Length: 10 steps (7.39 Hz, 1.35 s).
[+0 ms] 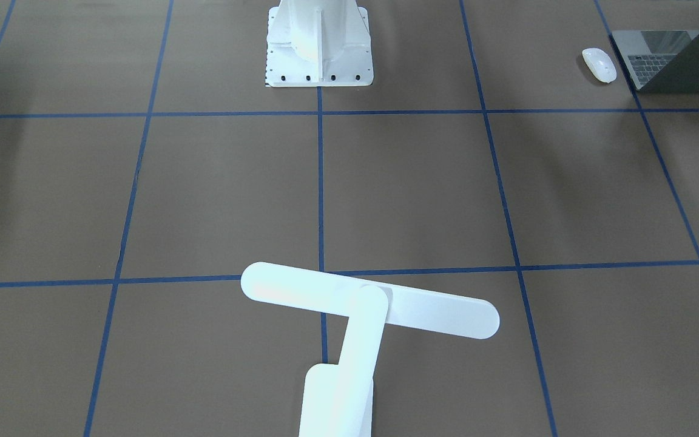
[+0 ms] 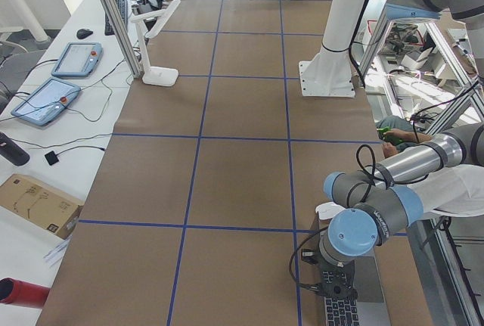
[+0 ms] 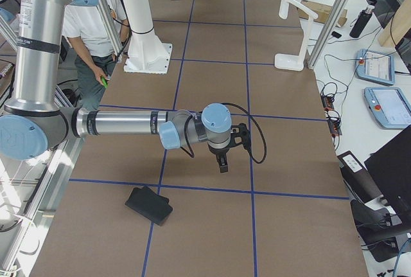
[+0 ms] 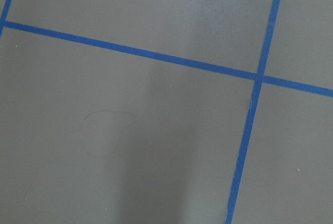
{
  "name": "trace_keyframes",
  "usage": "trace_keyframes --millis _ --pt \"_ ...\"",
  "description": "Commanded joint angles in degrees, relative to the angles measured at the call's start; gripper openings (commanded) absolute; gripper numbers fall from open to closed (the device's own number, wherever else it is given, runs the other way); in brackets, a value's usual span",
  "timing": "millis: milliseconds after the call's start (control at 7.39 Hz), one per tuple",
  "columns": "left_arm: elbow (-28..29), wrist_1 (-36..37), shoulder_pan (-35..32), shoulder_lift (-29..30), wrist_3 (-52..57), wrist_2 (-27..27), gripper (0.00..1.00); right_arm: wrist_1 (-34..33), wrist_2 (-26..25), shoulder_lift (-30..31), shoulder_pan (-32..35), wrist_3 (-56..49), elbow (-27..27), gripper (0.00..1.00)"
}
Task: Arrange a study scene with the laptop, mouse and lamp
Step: 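Carry the open silver laptop in the left gripper toward the table, then move the held laptop with the left gripper in front of the white lamp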
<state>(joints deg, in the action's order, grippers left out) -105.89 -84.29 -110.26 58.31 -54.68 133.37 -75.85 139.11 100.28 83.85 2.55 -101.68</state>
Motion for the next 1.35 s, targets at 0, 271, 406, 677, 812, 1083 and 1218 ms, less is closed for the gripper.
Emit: trace_keyframes --millis 0,271,406,677,812,1083,1218 --pt "-2.47 4.8 -0.21 4.84 0.71 0.31 0.0 0.0 0.37 0.0 0.0 0.26 -0.01 0.99" --pt "-4.85 12.29 -0.21 13.97 1.24 0.31 0.0 0.0 0.63 -0.26 0.0 0.44 0.08 0.99" --pt "-5.11 12.49 -0.13 18.2 1.15 0.31 0.0 0.0 0.63 -0.35 0.0 0.53 0.0 0.99" --pt "-4.24 18.94 2.66 31.7 0.54 0.48 0.0 0.0 -0.67 -1.05 -0.52 0.18 0.17 0.99" --pt "-4.59 23.69 7.12 38.13 0.19 3.36 0.0 0.0 -3.03 -1.4 -0.96 0.18 0.17 0.99" --pt "-5.72 25.93 17.66 49.82 -14.66 4.18 0.0 -0.09 -6.38 -2.19 -1.75 0.26 0.52 0.99" --pt "-7.91 25.94 22.85 54.14 -25.81 4.27 0.0 -0.18 -6.48 -2.37 -1.76 0.26 0.61 0.99"
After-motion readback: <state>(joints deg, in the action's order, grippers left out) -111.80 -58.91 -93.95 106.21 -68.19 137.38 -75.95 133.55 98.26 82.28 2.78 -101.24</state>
